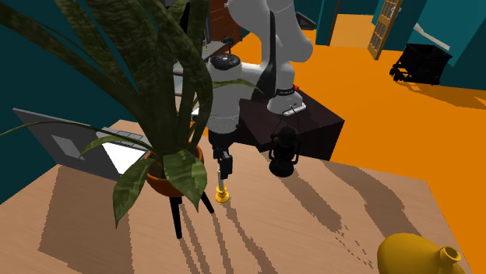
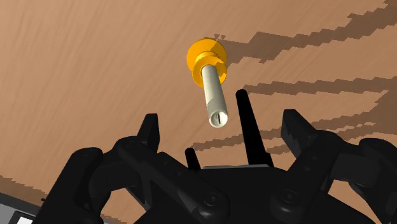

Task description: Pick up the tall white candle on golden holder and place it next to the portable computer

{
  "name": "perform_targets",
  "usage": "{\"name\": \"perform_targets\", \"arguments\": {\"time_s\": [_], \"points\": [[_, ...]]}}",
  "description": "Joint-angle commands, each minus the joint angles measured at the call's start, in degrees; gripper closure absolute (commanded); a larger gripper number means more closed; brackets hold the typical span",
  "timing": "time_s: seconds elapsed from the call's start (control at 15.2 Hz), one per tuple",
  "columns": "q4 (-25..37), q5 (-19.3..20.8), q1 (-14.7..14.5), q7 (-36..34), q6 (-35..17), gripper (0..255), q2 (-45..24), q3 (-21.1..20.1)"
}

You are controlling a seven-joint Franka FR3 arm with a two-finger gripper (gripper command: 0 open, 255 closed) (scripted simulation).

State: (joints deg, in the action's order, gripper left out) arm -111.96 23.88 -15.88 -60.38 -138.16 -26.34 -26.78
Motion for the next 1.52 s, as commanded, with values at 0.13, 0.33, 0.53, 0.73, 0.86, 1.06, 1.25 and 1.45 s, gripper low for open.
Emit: {"name": "perform_targets", "arguments": {"time_s": [0.13, 0.33, 0.53, 0.73, 0.86, 1.06, 1.25, 1.45], "points": [[0.1, 1.8, -0.9, -1.3, -2.1, 0, -2.4, 1.2], [0.2, 2.4, -1.2, -1.7, -2.8, 0, -3.3, 1.7], [0.3, 2.4, -1.2, -1.7, -2.8, 0, -3.4, 1.7], [0.3, 2.4, -1.2, -1.7, -2.8, 0, -3.4, 1.7], [0.3, 2.4, -1.2, -1.7, -2.8, 255, -3.4, 1.7], [0.3, 2.4, -1.2, -1.7, -2.8, 255, -3.4, 1.7], [0.3, 2.4, -1.2, -1.7, -2.8, 255, -3.3, 1.7], [0.2, 2.0, -1.0, -1.4, -2.3, 255, -2.8, 1.4]]}}
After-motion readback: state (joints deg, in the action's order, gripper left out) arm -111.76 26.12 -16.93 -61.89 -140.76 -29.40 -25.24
